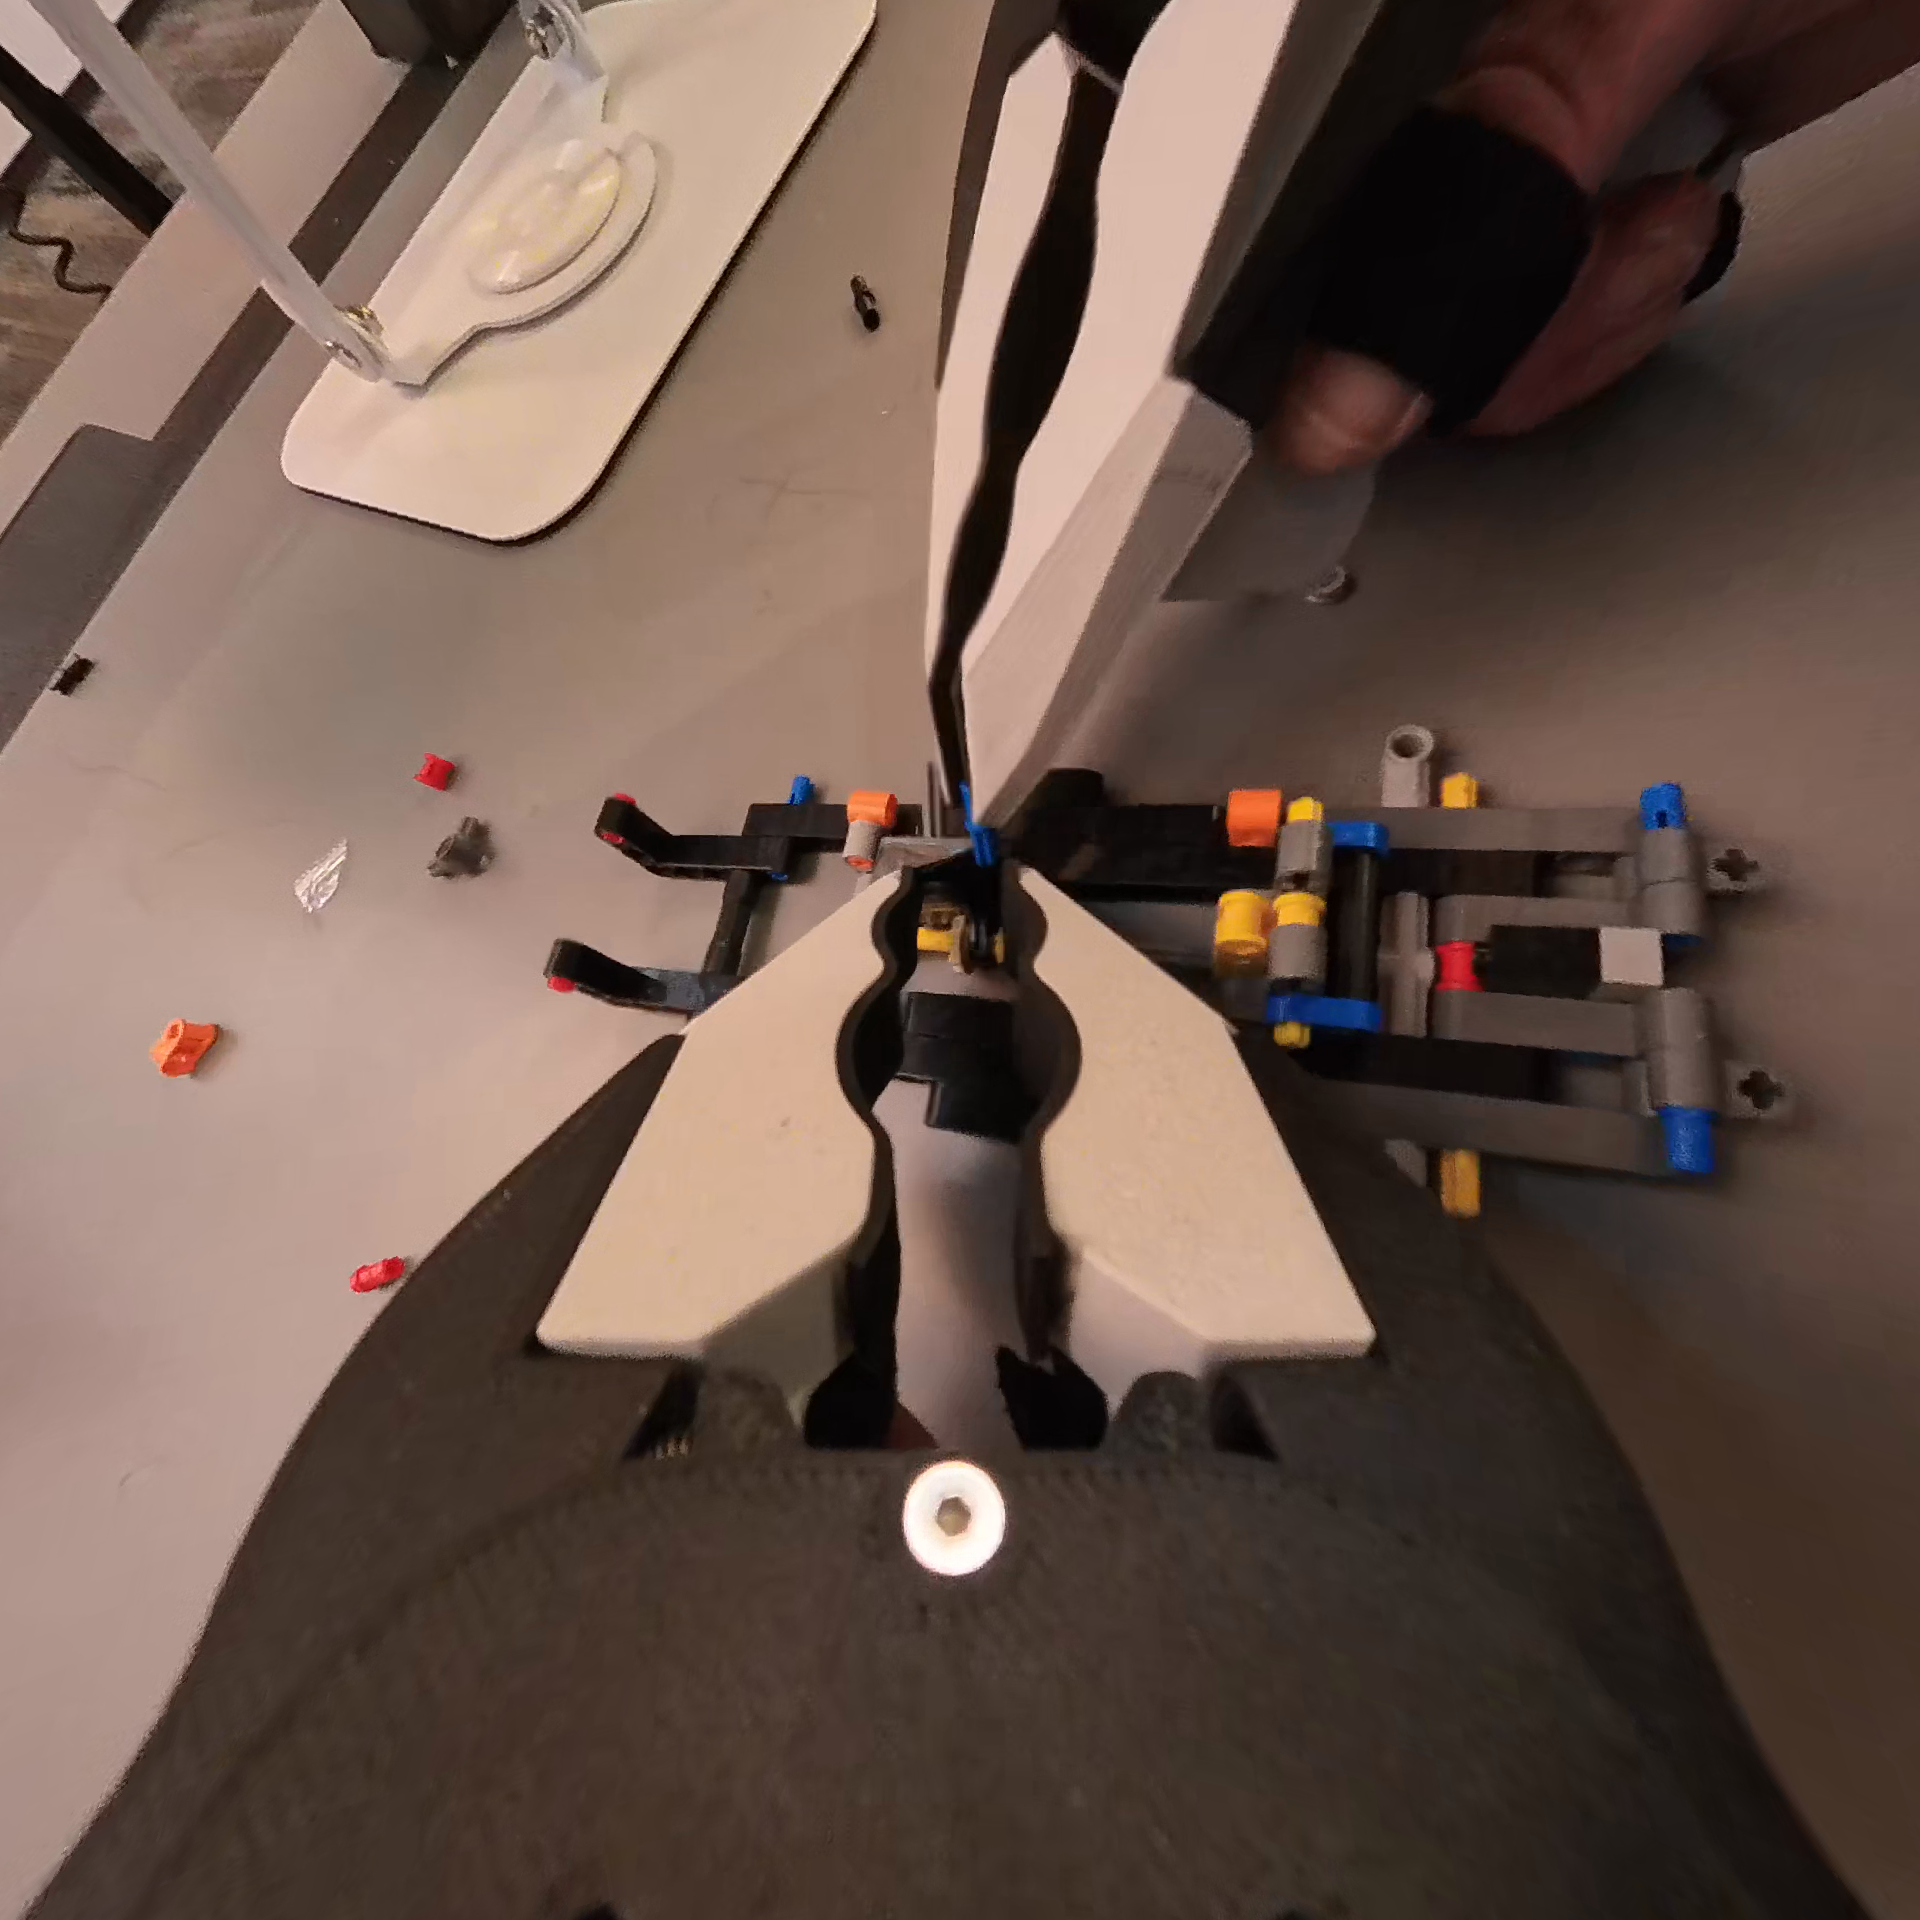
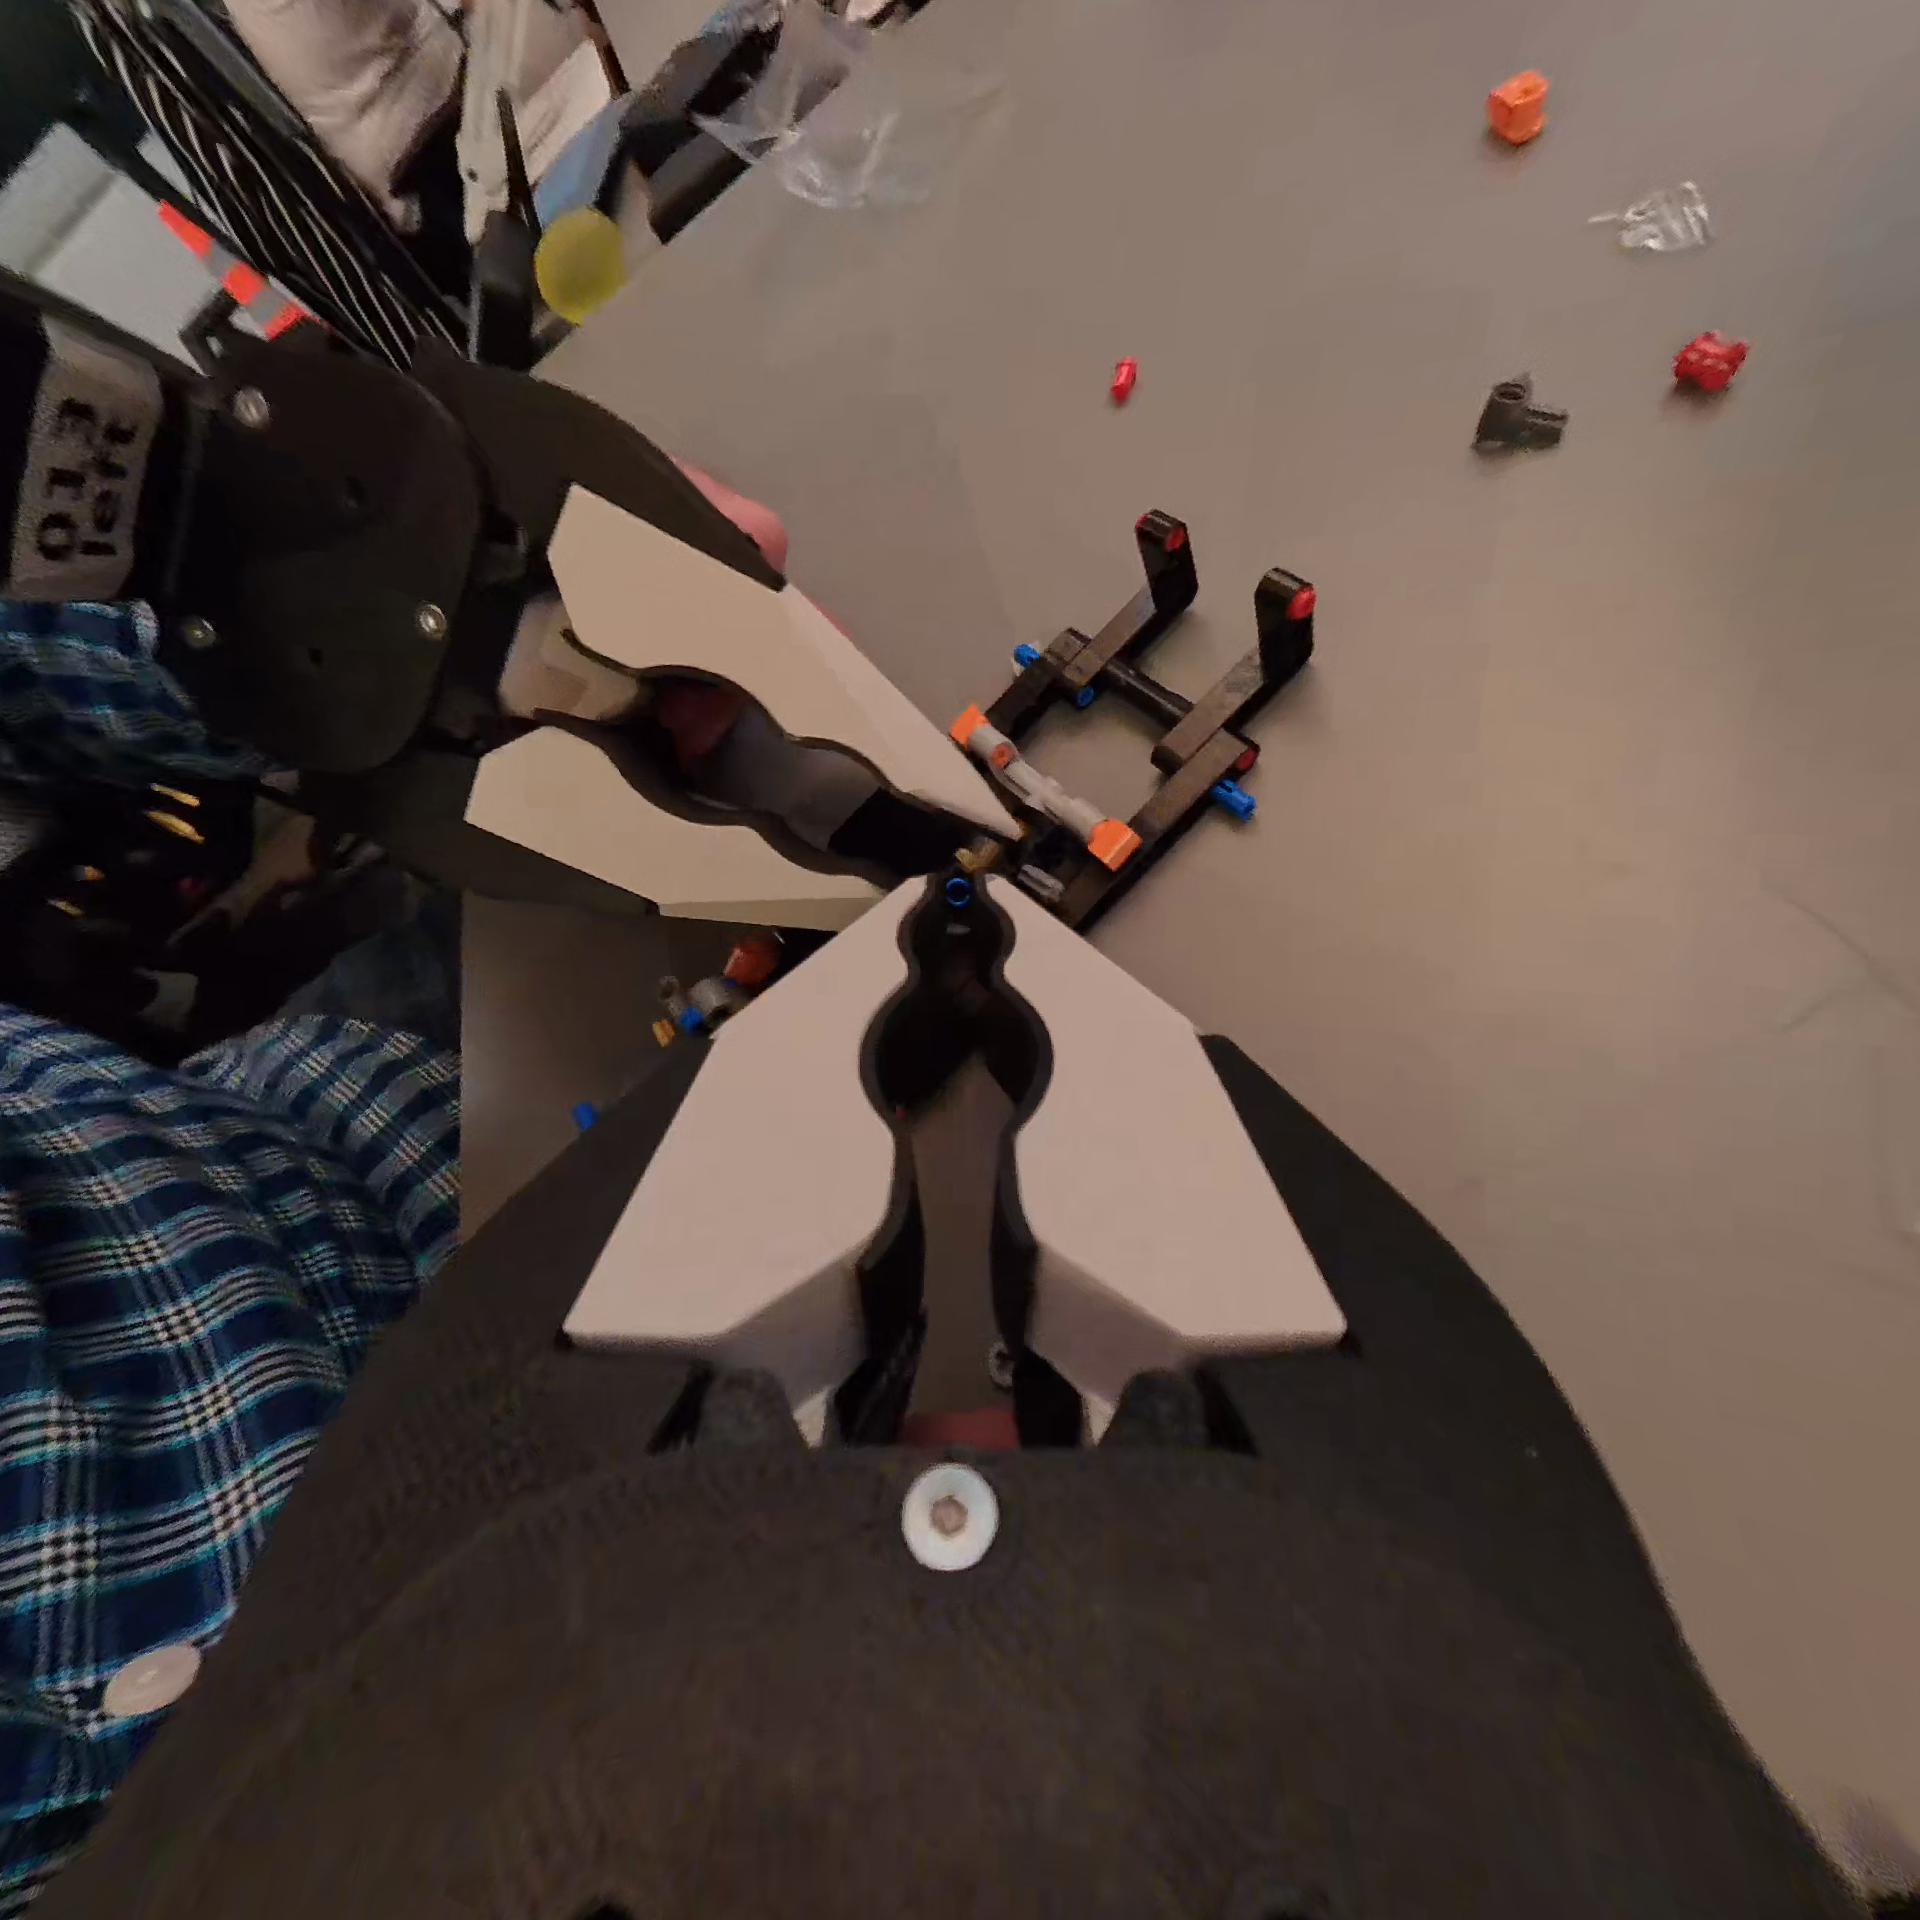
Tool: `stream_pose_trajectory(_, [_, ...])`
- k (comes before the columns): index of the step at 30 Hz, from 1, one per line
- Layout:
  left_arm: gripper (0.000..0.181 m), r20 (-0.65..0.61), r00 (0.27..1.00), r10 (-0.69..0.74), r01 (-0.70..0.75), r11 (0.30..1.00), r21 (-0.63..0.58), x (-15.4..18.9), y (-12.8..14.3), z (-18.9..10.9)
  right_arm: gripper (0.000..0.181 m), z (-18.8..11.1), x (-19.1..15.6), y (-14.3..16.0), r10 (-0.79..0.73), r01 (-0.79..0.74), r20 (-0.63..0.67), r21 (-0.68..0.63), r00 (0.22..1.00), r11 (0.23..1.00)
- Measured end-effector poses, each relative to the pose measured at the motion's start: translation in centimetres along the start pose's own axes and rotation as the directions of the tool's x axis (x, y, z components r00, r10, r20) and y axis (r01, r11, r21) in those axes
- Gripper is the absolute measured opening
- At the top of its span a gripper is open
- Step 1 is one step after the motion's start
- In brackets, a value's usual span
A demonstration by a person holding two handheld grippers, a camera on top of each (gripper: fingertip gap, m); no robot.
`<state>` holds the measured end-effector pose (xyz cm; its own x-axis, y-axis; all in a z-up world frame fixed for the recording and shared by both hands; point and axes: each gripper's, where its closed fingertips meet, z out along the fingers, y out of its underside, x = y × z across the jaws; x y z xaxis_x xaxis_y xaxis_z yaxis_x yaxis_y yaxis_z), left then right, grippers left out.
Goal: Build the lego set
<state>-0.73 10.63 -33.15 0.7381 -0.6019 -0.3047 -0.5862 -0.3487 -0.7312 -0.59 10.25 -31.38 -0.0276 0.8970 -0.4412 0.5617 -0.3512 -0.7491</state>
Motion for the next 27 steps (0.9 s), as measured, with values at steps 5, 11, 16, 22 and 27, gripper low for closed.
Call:
stream_pose_trajectory(5, [0.026, -0.015, 1.0, -0.015, 0.015, 1.0, -0.008, 0.0, 0.2, 0.0, 0.0, -0.1, 0.4, -0.2, -0.013, 0.013, -0.024, 0.005, 1.0, 1.0])
stream_pose_trajectory(11, [0.036, 0.008, 0.999, -0.032, 0.033, 0.999, -0.016, -0.6, 0.3, 0.0, 0.0, -1.0, 2.3, -0.4, -0.005, 0.005, -0.108, 0.003, 0.994, 1.0])
stream_pose_trajectory(16, [0.033, 0.005, 0.998, -0.06, 0.06, 0.998, -0.024, -0.8, 0.5, 0.1, 0.0, 0.0, 2.5, -0.8, -0.028, 0.027, -0.099, -0.015, 0.995, 1.0])
stream_pose_trajectory(22, [0.041, 0.001, 0.995, -0.096, 0.096, 0.995, -0.029, -1.2, 0.8, 0.0, 0.0, 0.8, 1.6, -1.5, -0.064, 0.064, -0.049, -0.003, 0.997, 0.998])
stream_pose_trajectory(27, [0.05, -0.01, 0.991, -0.131, 0.13, 0.991, -0.032, -1.5, 0.8, 0.1, 0.0, 1.0, 1.4, -1.8, -0.075, 0.075, -0.039, -0.005, 0.996, 0.997])
